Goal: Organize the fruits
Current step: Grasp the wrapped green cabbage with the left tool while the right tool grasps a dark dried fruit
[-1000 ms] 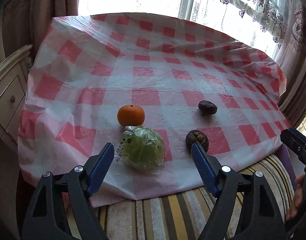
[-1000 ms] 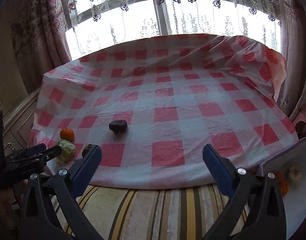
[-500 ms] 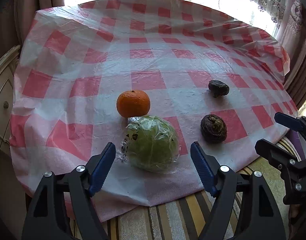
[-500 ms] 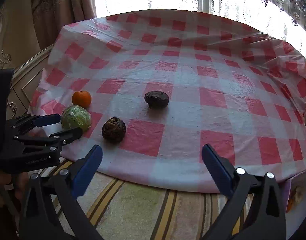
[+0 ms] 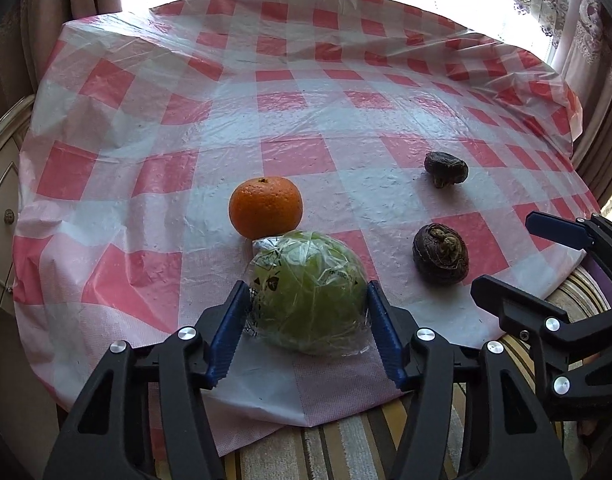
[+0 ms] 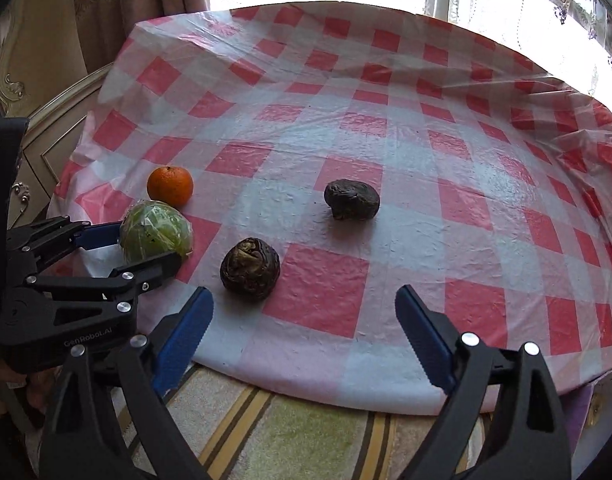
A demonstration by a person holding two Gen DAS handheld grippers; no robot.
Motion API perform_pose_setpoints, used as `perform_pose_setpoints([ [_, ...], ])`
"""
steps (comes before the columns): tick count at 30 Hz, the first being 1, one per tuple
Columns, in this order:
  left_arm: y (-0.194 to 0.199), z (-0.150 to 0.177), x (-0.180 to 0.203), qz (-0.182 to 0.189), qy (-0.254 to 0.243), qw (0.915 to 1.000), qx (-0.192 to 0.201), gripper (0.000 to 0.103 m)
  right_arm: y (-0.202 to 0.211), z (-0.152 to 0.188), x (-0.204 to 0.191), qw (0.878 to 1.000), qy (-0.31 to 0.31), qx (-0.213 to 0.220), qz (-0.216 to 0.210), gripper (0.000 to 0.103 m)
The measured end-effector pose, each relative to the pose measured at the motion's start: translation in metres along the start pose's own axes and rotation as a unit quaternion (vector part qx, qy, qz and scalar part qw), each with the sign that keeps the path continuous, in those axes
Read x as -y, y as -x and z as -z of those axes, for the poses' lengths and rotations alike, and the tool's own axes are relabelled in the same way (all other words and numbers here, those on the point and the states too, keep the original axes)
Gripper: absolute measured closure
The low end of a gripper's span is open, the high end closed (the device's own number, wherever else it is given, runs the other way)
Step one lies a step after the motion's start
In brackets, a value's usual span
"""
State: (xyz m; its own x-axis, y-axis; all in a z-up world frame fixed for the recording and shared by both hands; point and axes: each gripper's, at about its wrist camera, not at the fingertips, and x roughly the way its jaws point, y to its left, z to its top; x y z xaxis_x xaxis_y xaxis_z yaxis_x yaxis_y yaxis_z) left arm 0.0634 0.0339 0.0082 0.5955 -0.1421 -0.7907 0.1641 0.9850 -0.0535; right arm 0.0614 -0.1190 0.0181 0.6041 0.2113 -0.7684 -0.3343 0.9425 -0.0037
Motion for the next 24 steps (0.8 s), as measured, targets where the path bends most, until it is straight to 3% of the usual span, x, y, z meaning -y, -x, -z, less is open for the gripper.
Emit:
perform_pose_setpoints([
  [7,0.008,0.004,-0.010,0.008,0.029,0.9993,0.021,0.047,-0.011,-0.006,-0.010,1.000,0.015,-0.008,-0.002,0.018],
  [12,0.012,0.006,-0.011,0.002,0.038,0.9988,0.032,0.047,-0.019,-0.009,-0.013,1.000,0.017,-0.015,-0.006,0.031],
  [24,0.024,0.011,-0.012,-0.006,0.046,0.9972,0.058,0.047,-0.026,-0.015,-0.019,0.999,0.025,-0.018,-0.013,0.037],
])
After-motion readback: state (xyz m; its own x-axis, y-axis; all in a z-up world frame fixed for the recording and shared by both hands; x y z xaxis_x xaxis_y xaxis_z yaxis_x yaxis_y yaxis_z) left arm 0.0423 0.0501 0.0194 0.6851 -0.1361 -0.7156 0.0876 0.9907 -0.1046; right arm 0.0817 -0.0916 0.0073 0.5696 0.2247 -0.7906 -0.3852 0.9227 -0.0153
